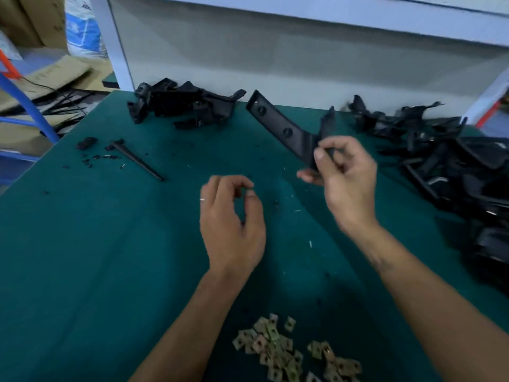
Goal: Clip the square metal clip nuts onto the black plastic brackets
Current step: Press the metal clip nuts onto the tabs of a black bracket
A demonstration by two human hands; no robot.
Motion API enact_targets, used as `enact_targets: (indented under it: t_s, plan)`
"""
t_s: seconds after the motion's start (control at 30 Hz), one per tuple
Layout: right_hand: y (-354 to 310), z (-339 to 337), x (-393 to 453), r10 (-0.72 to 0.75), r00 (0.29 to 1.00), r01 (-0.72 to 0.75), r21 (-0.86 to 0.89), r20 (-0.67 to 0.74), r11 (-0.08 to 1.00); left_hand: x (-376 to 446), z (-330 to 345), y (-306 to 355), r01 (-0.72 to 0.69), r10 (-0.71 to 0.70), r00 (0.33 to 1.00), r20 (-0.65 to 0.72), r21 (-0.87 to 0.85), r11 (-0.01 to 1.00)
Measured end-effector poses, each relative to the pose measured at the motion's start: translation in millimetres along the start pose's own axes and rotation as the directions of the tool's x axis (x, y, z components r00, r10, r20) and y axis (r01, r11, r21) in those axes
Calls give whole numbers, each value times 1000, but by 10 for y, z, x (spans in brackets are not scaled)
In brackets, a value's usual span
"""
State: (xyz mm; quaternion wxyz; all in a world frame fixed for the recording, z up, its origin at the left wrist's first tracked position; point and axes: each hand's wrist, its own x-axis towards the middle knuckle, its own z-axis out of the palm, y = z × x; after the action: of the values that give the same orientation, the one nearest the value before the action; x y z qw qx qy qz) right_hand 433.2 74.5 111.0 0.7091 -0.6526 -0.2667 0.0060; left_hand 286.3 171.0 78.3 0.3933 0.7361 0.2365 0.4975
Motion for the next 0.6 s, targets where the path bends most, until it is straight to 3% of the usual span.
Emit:
enact_targets:
  t_s: [0.07,0.1,0.2,0.27,0.33,0.43,0.5,0.6]
  plan:
    - [-35,-180,-334,10,1000,-10,-25,-3,1000,-52,-35,57,-252,253,967,25,231,940]
    - [-51,-249,-470,-7,1000,6,-53,-10,999,-89,-52,106,-307,306,951,53,306,901]
    - [-82,-402,-770,-91,996,87,-263,-6,961,-185,-82,254,-386,353,921,163,490,781]
    - [-115,-410,-942,-81,997,83,-297,20,951,-221,-94,316,-465,369,885,283,558,687]
    - [-160,-359,-1094,-75,997,77,-287,16,955,-261,-96,358,-515,342,855,389,566,644]
    - [-231,-276,-1175,-76,987,35,-265,-142,964,-325,-89,376,-528,283,839,465,572,628]
    - [-302,-229,-1121,-47,975,-13,-268,-219,963,-333,-102,348,-600,326,786,525,520,608]
    - [-447,-138,-1009,-20,981,-47,-339,-191,940,-281,-98,313,-687,426,697,577,368,626]
